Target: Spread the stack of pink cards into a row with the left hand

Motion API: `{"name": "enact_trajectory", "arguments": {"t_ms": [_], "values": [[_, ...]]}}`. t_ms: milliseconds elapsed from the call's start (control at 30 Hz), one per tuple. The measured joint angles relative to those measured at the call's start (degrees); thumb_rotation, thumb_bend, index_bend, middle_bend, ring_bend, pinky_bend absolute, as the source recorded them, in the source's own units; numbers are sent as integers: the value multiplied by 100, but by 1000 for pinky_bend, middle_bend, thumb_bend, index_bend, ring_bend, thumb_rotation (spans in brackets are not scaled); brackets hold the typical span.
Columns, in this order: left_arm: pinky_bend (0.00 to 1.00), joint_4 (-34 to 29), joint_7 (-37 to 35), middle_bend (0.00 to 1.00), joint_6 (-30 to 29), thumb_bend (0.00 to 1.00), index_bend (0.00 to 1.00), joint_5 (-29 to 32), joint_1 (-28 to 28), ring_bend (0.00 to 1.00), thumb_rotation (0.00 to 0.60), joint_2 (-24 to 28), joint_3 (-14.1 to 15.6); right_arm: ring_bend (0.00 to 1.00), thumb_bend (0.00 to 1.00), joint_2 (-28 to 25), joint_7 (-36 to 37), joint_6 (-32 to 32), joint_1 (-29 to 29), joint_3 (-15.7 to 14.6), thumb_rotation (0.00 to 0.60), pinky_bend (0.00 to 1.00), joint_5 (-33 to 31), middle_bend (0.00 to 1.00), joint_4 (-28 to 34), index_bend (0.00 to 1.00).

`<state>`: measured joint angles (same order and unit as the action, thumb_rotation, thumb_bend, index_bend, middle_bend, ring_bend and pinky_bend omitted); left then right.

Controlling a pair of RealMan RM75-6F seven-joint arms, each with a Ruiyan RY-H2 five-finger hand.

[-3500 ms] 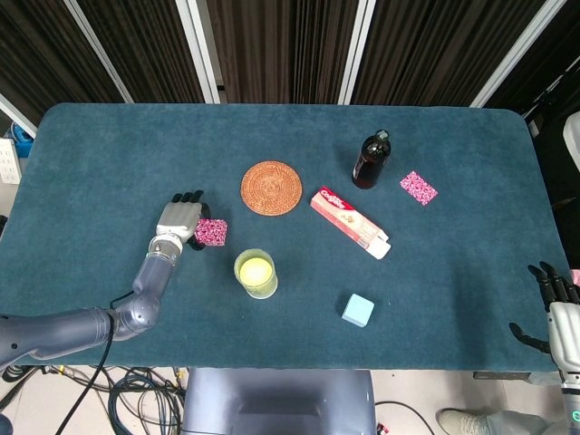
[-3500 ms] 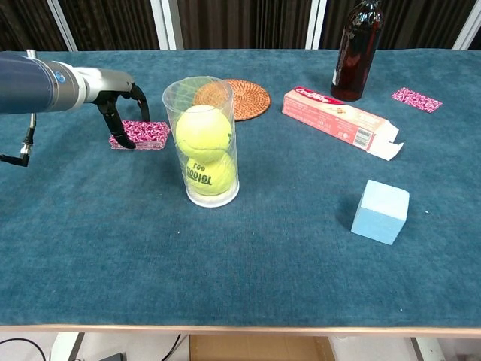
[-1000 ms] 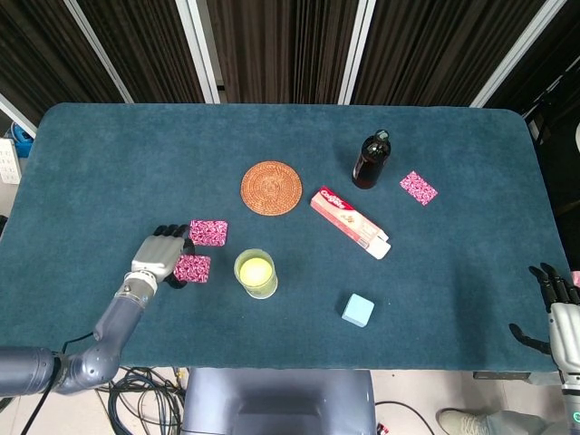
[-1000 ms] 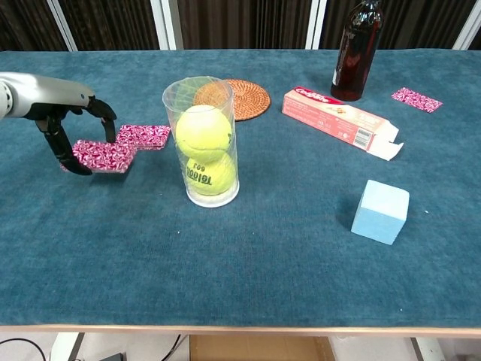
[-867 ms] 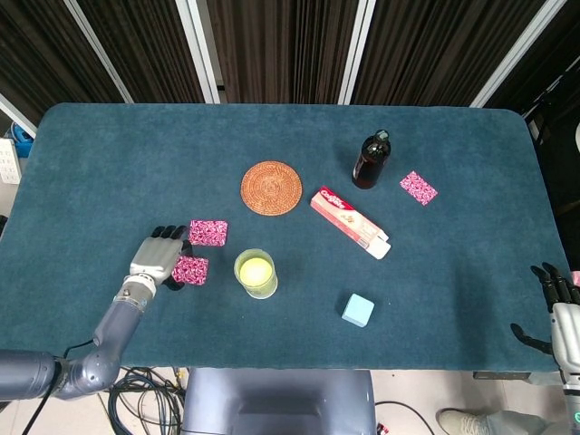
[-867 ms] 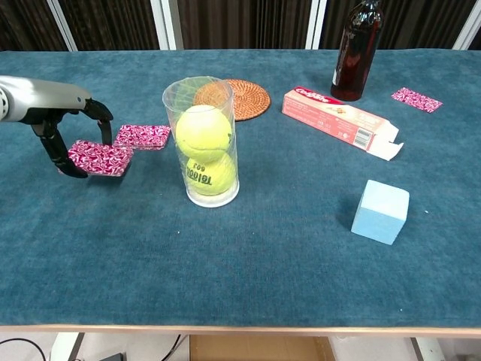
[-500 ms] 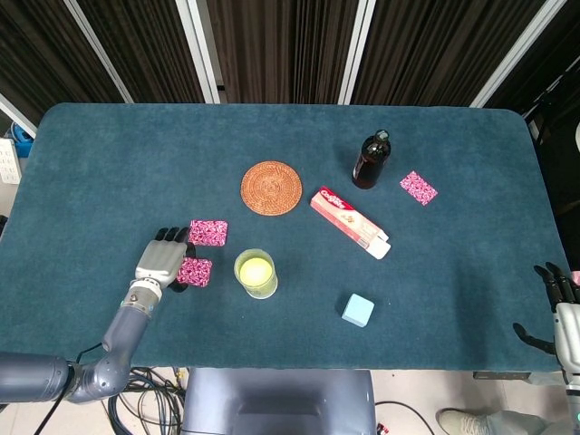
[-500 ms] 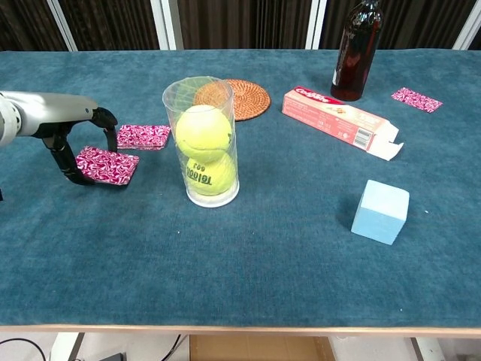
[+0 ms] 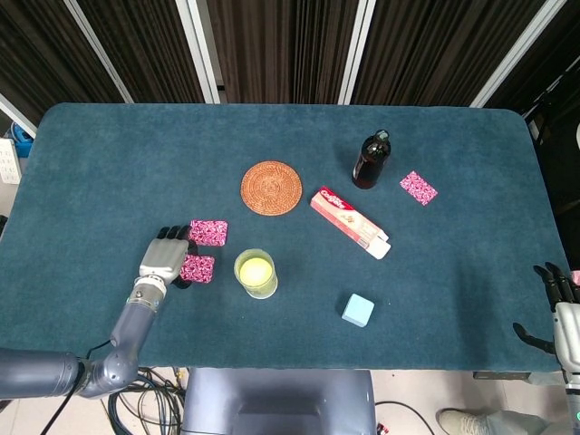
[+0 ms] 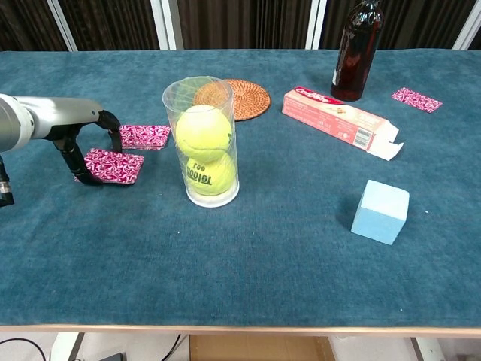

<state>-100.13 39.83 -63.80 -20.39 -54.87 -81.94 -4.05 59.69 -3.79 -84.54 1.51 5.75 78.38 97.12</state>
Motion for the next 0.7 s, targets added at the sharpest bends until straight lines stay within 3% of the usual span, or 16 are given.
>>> {"name": "enact_trajectory", "arguments": {"t_ms": [700], "values": [[0, 249, 387, 105, -37, 181, 403, 136, -68, 0, 600, -245, -103, 147, 166, -7, -26, 13, -2, 17, 600, 195, -63, 81, 15, 114]]}}
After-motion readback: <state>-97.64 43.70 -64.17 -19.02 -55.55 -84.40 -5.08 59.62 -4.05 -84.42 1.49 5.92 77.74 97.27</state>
